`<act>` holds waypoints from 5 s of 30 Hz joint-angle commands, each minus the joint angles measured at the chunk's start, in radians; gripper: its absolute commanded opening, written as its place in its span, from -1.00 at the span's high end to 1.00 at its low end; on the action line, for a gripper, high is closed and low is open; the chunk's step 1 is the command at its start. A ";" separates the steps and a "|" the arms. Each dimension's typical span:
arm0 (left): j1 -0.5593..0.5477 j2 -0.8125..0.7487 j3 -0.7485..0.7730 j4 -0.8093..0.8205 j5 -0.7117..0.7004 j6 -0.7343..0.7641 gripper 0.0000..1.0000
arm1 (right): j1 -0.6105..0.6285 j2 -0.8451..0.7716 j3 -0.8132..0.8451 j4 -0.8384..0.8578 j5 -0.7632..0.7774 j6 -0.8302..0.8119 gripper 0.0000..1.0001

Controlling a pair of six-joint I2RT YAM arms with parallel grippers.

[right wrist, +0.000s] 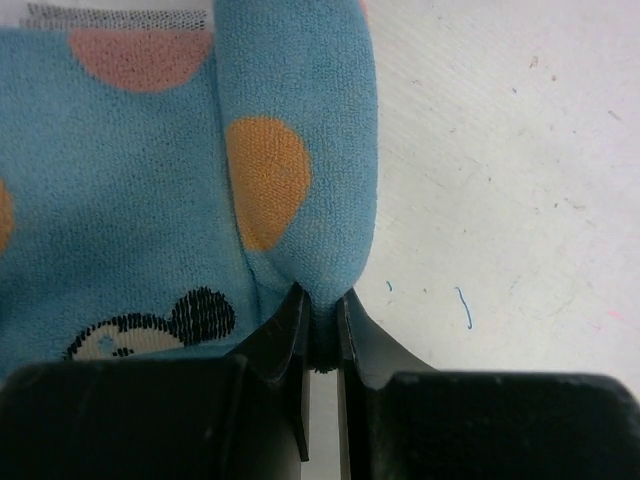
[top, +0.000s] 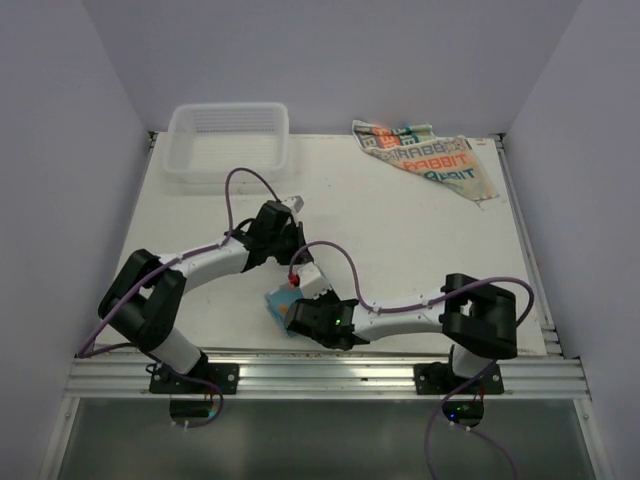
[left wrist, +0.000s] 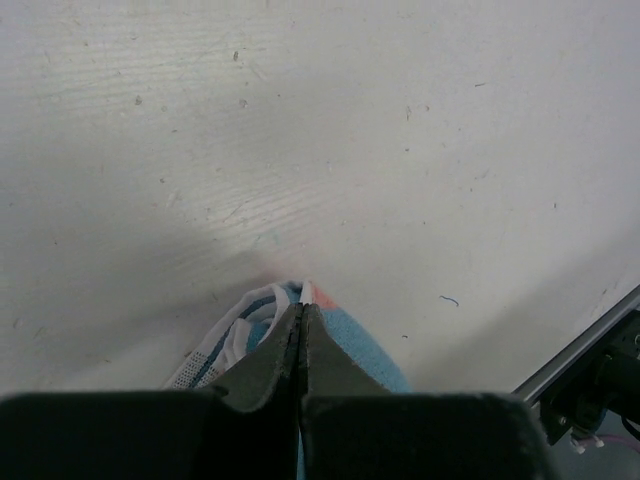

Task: Roll the towels
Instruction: Roll the towel

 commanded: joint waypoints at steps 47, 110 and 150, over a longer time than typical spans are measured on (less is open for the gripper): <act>-0.082 -0.106 -0.369 0.183 -0.044 -0.075 1.00 | 0.232 0.383 0.391 -0.334 0.238 -0.027 0.47; -0.083 -0.120 -0.467 0.278 -0.092 -0.144 1.00 | -0.159 -0.068 -0.255 0.350 -0.571 0.409 0.15; -0.056 -0.241 -0.121 -0.007 -0.185 -0.031 1.00 | 0.169 0.272 0.312 -0.586 0.347 0.320 1.00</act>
